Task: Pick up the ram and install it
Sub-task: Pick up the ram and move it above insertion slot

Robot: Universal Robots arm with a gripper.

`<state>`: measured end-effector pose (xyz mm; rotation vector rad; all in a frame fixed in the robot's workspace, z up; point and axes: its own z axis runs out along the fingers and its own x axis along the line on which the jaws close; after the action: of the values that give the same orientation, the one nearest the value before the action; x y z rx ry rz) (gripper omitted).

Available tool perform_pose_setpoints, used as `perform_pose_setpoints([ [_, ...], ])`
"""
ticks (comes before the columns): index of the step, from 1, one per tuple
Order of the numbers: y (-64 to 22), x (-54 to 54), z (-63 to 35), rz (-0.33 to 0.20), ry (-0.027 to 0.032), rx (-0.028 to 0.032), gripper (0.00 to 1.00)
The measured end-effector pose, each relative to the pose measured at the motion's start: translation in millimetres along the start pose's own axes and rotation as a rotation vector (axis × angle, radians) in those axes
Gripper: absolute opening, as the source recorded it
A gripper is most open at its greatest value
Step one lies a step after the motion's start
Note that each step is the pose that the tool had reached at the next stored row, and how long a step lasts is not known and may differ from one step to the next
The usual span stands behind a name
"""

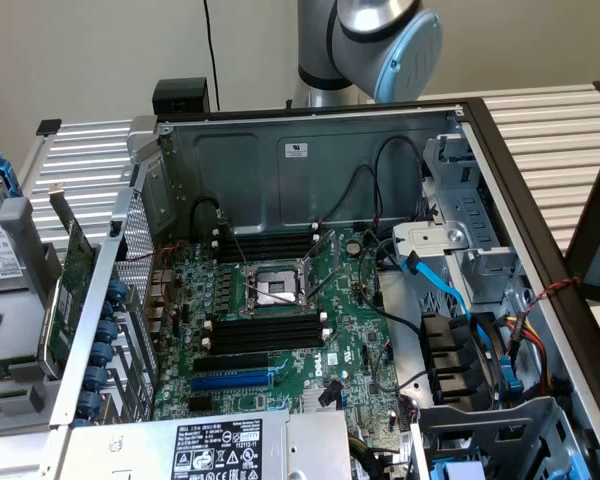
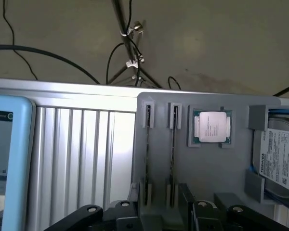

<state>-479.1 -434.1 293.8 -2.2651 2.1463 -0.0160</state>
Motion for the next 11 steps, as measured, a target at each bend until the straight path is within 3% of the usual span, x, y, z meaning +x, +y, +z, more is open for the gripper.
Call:
perform_pose_setpoints([
  [11, 0.7, 4.4, 20.0, 0.002, 0.0001, 0.0001, 0.45],
])
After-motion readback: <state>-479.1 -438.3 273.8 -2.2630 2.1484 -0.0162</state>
